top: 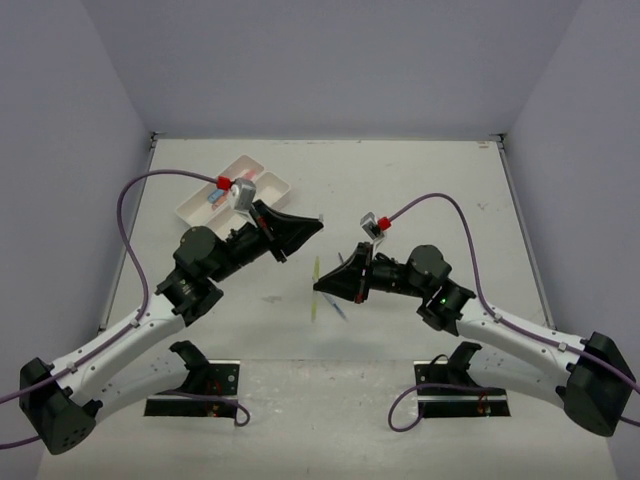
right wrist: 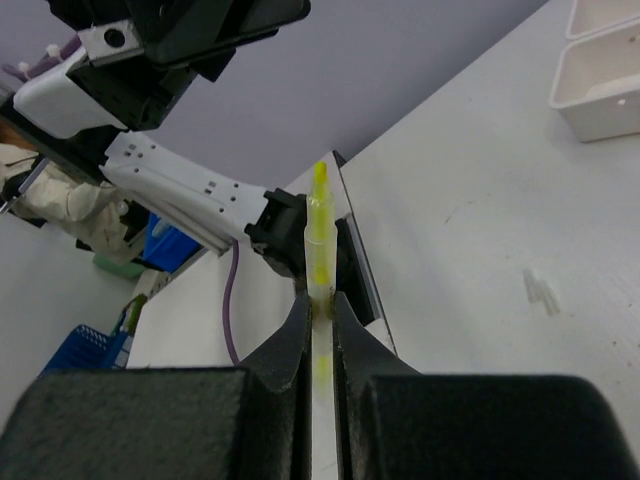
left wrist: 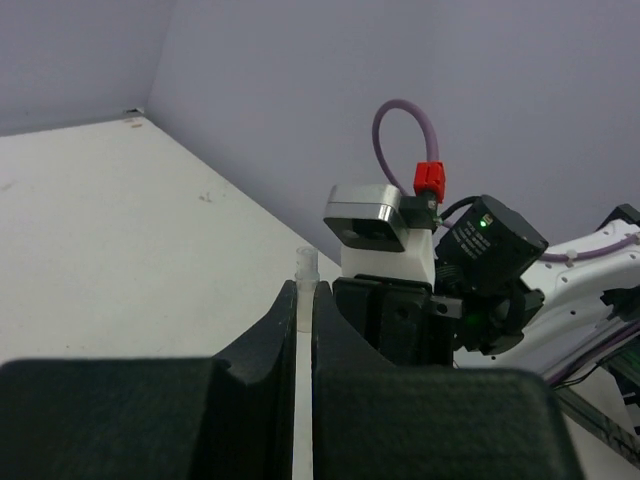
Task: Sort the stationery into containers
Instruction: Close the pen cap on the pen.
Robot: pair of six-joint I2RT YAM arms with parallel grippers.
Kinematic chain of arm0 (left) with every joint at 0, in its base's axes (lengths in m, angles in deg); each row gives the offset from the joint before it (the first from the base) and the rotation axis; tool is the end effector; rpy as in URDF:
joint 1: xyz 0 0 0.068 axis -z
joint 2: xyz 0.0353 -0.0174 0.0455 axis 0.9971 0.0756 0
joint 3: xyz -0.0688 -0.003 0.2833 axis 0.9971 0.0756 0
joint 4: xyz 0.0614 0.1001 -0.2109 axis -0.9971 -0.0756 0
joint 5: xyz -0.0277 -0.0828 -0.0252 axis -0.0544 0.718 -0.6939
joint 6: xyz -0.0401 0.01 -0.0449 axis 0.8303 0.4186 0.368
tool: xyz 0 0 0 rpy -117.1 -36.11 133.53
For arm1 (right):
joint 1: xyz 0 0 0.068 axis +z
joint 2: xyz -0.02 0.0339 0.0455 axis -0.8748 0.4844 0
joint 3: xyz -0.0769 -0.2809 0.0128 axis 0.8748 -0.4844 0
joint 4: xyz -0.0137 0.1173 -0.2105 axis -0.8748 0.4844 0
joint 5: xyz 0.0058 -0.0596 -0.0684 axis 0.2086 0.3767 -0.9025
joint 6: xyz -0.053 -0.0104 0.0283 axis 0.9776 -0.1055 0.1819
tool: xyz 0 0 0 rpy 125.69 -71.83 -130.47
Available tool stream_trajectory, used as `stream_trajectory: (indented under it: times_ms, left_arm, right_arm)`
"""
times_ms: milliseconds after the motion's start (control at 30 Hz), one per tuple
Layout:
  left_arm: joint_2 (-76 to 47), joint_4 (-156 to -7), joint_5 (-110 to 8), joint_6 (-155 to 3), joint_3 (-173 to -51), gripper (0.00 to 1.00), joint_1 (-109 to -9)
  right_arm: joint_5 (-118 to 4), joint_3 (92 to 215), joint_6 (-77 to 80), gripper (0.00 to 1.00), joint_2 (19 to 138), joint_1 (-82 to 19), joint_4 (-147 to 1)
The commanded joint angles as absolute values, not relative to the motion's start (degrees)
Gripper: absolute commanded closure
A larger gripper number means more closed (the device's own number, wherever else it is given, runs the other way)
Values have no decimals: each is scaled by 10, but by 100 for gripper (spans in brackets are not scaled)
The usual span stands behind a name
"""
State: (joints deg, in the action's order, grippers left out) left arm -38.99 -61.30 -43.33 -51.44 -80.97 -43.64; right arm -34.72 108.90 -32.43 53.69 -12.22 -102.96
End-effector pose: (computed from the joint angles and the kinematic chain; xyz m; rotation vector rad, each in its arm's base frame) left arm 0.1293 -0.1334 0.3808 0.3314 1.4537 -1.3154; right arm 0.1166 0.1682 0.3151 -0.6038 1.6539 1.5966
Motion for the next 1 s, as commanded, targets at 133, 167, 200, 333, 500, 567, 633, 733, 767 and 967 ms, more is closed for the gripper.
stream_trajectory:
  times_ms: [133,167,200,333,500,567,633,733,767,967]
  left_arm:
    - [-415,-605,-381,-512,-811,100,-438]
    - [-418,-612,-384,-512,-811,100,-438]
    - [-421,-619,-386,-513,-812,100,-438]
    - [-428,-643,-395,-524,-814,100,-437]
    - [-421,-648,-391,-527,-823,100,-438]
    - [-416,-645,-385,-526,-826,100,-438]
    - [-412,-645,-385,-526,-826,100,-438]
    - [-408,-643,-383,-525,-824,100,-438]
    - [-408,-642,-382,-525,-822,100,-438]
    - [-407,-641,-383,-526,-817,100,-438]
  right_arm:
    - [-389,1147,-281,100,532,-117,-999]
    - [-389,1150,-277,100,531,-117,-994]
    - [-387,1153,-274,100,529,-117,-987]
    - [-371,1164,-260,100,527,-116,-963]
    - [-371,1172,-251,100,519,-116,-944]
    - [-369,1174,-249,100,517,-115,-937]
    - [-372,1176,-247,100,513,-116,-934]
    - [-377,1178,-244,100,507,-115,-929]
    - [-377,1178,-242,100,505,-115,-929]
    - [-382,1182,-237,100,502,-116,-917]
